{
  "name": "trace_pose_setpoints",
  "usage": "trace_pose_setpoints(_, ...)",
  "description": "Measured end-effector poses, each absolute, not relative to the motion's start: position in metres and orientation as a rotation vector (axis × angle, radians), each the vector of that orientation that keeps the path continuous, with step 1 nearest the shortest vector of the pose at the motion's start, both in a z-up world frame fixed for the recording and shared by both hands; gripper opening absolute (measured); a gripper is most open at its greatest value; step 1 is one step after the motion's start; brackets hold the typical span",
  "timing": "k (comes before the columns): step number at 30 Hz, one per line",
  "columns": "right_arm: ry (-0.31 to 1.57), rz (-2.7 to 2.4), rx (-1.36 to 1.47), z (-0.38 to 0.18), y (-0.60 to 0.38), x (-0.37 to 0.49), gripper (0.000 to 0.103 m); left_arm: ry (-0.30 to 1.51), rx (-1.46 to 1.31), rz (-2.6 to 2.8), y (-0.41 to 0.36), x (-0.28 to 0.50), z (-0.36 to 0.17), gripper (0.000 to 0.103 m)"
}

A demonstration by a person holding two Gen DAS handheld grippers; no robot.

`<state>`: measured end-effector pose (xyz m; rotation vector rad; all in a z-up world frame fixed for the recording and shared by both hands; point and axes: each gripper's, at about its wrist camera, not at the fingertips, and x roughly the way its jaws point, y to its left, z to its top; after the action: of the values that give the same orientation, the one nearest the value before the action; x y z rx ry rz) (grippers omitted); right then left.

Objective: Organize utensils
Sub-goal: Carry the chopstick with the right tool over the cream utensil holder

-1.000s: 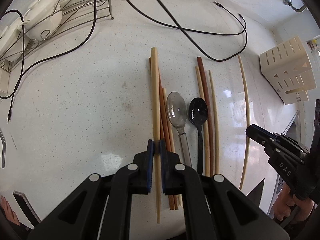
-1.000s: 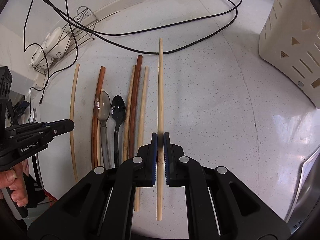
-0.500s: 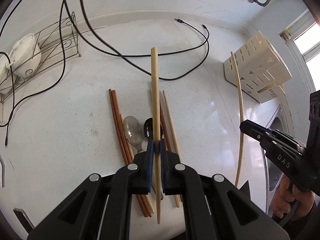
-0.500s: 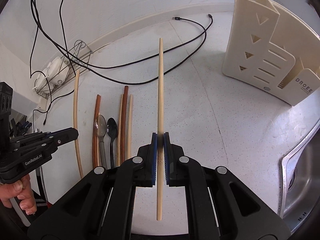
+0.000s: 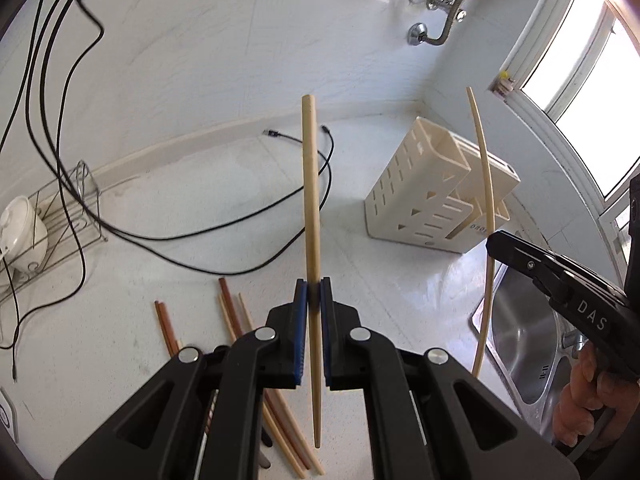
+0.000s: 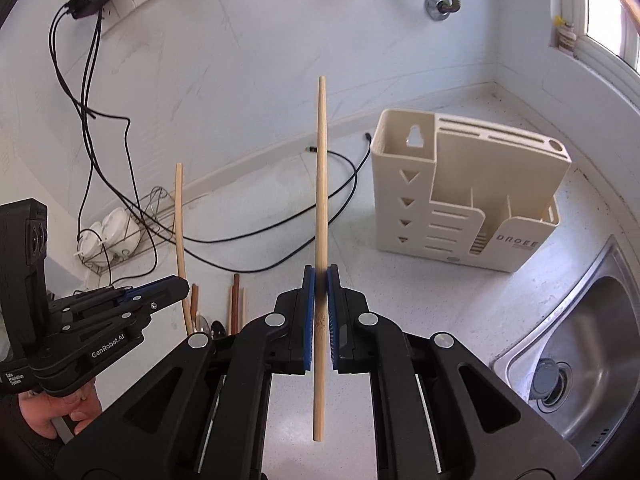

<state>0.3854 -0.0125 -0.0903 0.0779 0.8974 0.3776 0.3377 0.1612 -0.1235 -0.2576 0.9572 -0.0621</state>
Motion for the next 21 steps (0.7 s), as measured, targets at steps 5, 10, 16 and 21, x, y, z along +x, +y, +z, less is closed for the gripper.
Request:
trace_pose_setpoints(5,0.783,0.321,0.12,-0.069,-0.047,0.398,0.006,0.813,-0.211,-0.11,0.141,0.355,-0.092,0.006)
trace_pose_setpoints(10,0.68,0.278,0.154,-0.057,-0.076,0.412,0.006,0.673,-0.176,-0.182,0.117,0.374,-0.065,0.006)
trace_pose_setpoints(16,0.571,0.23,0.13,-0.049,-0.103,0.424,0.006,0.569,-0.153,-0.221,0.09,0.401,-0.049,0.006)
trace_pose_setpoints(21,0.465,0.203,0.114,-0.049,-0.119,0.434,0.006,0.447,-0.129,-0.227,0.079,0.418,-0.036,0.006)
